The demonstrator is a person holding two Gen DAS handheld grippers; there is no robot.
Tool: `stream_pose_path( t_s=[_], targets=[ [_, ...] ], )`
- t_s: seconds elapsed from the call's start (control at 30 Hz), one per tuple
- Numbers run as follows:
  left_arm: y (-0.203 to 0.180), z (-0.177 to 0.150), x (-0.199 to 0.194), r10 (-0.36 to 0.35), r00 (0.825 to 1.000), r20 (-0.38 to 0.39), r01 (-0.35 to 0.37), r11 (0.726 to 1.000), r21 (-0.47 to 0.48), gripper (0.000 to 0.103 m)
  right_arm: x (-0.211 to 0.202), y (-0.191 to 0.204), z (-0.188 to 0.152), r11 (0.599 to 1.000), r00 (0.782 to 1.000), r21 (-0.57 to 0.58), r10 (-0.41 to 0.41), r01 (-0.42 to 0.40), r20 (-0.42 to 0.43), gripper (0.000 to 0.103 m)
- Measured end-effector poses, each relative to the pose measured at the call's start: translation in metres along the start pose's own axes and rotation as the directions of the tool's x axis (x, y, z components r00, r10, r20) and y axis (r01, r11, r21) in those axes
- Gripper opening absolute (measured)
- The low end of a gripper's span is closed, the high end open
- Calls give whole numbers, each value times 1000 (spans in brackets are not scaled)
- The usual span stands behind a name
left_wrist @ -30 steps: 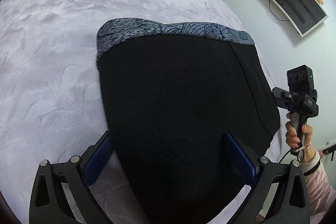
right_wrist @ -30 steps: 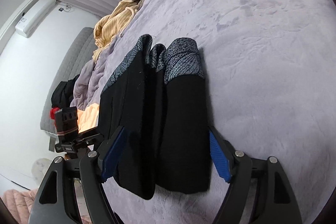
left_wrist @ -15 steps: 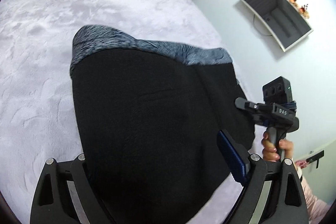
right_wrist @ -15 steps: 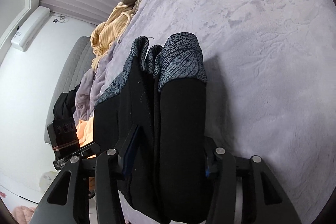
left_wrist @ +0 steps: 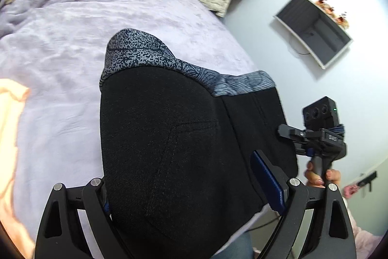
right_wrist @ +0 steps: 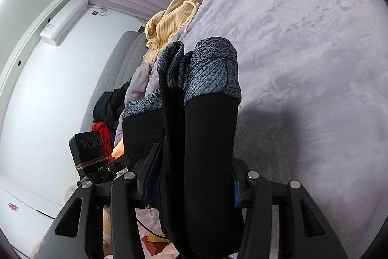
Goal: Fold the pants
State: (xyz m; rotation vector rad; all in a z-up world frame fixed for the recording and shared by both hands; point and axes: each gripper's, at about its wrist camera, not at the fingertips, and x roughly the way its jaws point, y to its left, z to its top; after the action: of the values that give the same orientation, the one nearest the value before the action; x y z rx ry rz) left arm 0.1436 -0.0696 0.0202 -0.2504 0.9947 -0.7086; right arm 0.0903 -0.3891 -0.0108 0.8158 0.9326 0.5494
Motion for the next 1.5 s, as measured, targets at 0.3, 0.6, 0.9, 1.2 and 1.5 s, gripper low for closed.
stream_pose_path(
  t_s=[0.3, 0.6, 0.9, 1.2, 1.5],
  targets=[
    [63, -41, -17, 437, 899, 15, -436, 899, -47, 92, 47, -33, -40, 966, 972, 111, -232, 233, -24, 54],
    [79, -15, -13, 559, 825, 85, -557, 829, -53, 93, 21, 38, -27, 961, 954, -76, -250, 266, 167, 20],
    [74, -36, 7, 611, 786, 91, -613, 790, -11, 98, 90, 24, -63, 839, 868, -225, -467, 495, 168, 20],
    [43, -55, -13, 589, 802, 103, -592, 806, 7, 98, 72, 9, -68, 904, 908, -130, -386, 408, 165, 20],
    [20, -81, 12, 576, 814, 73, -581, 810, 86, 99, 38, 24, -103, 924, 918, -92, -348, 370, 191, 22]
  ],
)
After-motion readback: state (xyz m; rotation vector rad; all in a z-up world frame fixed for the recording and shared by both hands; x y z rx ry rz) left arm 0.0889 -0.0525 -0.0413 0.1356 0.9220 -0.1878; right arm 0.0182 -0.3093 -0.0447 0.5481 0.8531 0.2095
